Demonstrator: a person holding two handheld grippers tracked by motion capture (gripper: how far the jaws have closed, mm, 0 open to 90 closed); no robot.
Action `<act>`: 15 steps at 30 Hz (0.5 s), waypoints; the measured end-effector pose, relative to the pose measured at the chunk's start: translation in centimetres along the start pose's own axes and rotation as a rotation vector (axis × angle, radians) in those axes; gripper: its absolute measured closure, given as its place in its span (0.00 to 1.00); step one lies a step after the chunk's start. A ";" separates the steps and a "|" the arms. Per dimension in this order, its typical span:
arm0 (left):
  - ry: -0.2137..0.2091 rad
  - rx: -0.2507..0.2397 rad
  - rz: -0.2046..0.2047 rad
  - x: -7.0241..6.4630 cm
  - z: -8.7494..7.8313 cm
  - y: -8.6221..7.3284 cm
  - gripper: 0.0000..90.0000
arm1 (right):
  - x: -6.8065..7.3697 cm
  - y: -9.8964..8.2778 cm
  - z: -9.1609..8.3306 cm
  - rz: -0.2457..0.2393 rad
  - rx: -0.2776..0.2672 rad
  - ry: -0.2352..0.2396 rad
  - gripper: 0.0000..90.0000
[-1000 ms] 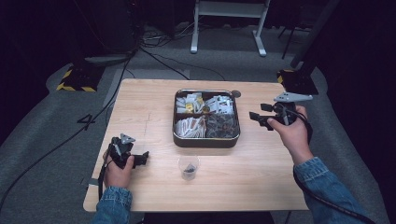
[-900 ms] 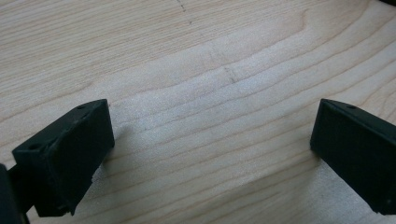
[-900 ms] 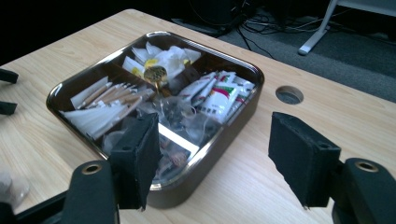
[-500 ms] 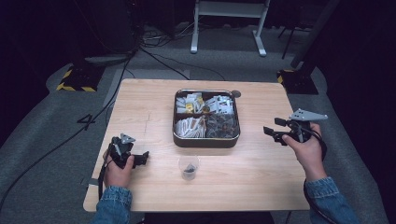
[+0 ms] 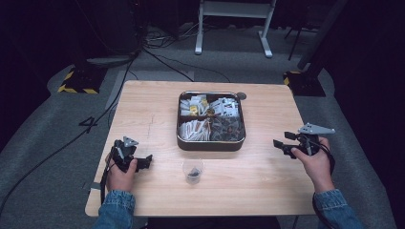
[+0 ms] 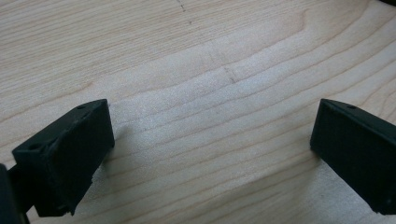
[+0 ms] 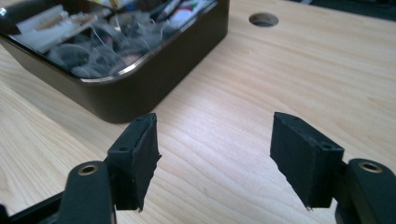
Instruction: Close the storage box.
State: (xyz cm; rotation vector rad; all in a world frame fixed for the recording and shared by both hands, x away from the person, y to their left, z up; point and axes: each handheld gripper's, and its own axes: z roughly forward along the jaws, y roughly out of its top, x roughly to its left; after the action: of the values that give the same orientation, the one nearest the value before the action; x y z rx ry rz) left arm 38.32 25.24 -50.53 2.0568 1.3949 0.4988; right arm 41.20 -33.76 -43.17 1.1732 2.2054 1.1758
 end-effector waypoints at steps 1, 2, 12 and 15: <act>-0.001 0.000 0.000 0.0 0.0 0.0 0.00 | -0.1 -0.2 0.1 -0.001 0.005 -0.001 0.36; 0.000 0.000 0.000 0.0 0.0 0.0 0.00 | -0.3 -0.5 0.3 0.001 0.015 -0.002 0.36; 0.000 0.000 0.000 0.0 0.0 0.0 0.00 | -2.3 -3.1 1.5 0.034 0.056 -0.036 0.34; 0.000 0.000 0.000 0.0 0.0 0.0 0.00 | -2.6 -3.7 1.6 0.036 0.058 -0.047 0.32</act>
State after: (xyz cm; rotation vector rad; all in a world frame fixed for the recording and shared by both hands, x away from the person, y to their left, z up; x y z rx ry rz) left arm 38.32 25.24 -50.53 2.0566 1.3948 0.4982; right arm 41.92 -36.17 -47.26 1.2564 2.2058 1.0937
